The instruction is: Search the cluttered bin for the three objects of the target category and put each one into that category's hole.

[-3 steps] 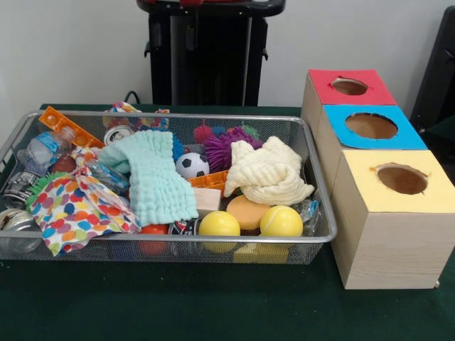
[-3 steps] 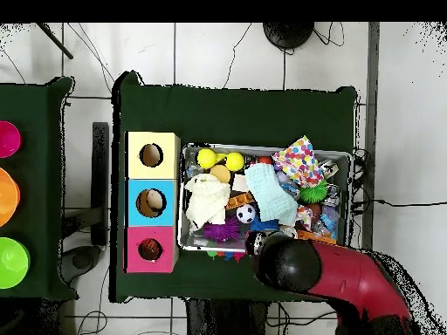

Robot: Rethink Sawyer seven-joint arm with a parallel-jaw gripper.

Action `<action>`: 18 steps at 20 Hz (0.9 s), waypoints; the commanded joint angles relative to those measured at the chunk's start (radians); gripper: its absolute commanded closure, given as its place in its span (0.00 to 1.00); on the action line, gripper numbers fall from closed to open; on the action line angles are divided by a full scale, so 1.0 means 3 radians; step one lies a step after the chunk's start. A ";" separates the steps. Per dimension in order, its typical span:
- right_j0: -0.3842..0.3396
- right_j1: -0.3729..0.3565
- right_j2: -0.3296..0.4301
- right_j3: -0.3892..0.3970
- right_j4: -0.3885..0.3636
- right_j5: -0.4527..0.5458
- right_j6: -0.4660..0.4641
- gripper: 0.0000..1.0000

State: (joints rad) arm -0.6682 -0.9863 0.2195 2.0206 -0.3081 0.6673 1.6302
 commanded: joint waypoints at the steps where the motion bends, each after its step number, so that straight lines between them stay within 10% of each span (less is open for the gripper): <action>1: -0.0273 0.0844 0.0354 -0.0003 -0.0664 -0.0366 -0.0783 0.00; 18: -0.0580 0.1707 0.0485 -0.0406 -0.1541 -0.0783 -0.0425 0.00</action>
State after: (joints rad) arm -0.8349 -0.5624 0.2644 2.0175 -0.6875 0.4748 1.6302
